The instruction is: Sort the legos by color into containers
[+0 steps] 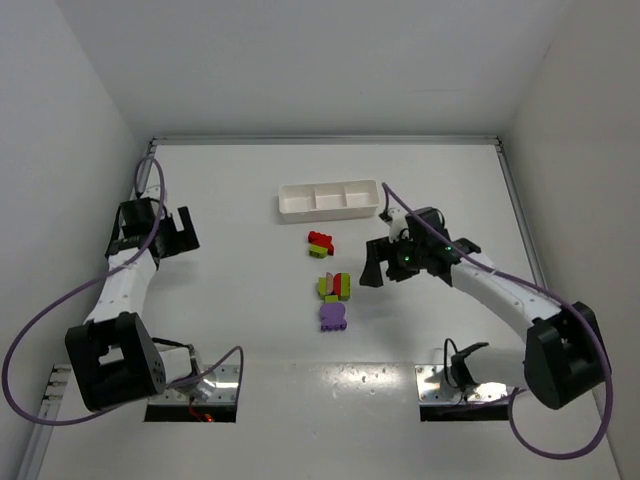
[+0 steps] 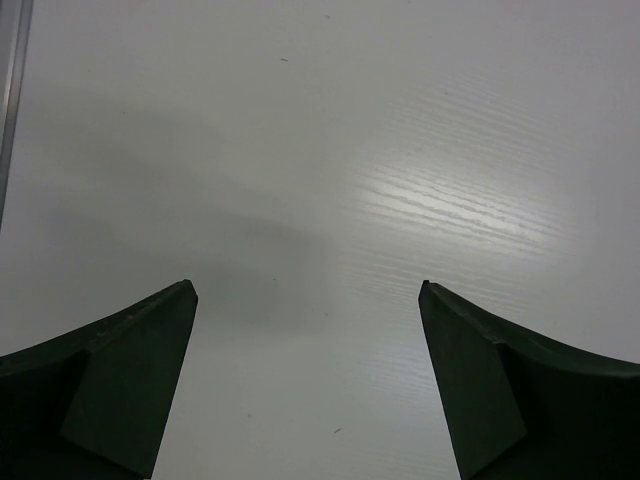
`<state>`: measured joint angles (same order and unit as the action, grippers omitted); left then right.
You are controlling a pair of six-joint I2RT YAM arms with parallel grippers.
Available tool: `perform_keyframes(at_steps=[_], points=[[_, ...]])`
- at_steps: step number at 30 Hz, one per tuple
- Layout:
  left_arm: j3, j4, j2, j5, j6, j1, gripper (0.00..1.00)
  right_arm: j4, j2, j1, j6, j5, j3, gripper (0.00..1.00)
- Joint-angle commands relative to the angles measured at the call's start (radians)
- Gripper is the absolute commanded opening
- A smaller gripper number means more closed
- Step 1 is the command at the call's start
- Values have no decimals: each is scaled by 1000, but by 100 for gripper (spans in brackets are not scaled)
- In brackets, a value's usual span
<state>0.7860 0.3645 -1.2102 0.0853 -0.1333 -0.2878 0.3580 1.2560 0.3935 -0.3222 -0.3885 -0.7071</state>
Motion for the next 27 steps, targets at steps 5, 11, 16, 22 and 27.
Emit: perform_keyframes(at_steps=[5, 11, 16, 22, 27], points=[[36, -10, 0, -122, -78, 7, 100, -39, 84, 295, -241, 253, -80, 85], [10, 2, 47, -166, -78, 7, 100, 18, 203, 467, -369, 408, -187, 83], [-4, -7, 138, -133, -78, -4, 100, 84, 299, 535, -491, 474, -207, 82], [7, -7, 163, -142, -88, -4, 100, 116, 378, 613, -638, 540, -232, 87], [7, 2, 182, -160, -88, -4, 100, 84, 417, 622, -681, 530, -209, 88]])
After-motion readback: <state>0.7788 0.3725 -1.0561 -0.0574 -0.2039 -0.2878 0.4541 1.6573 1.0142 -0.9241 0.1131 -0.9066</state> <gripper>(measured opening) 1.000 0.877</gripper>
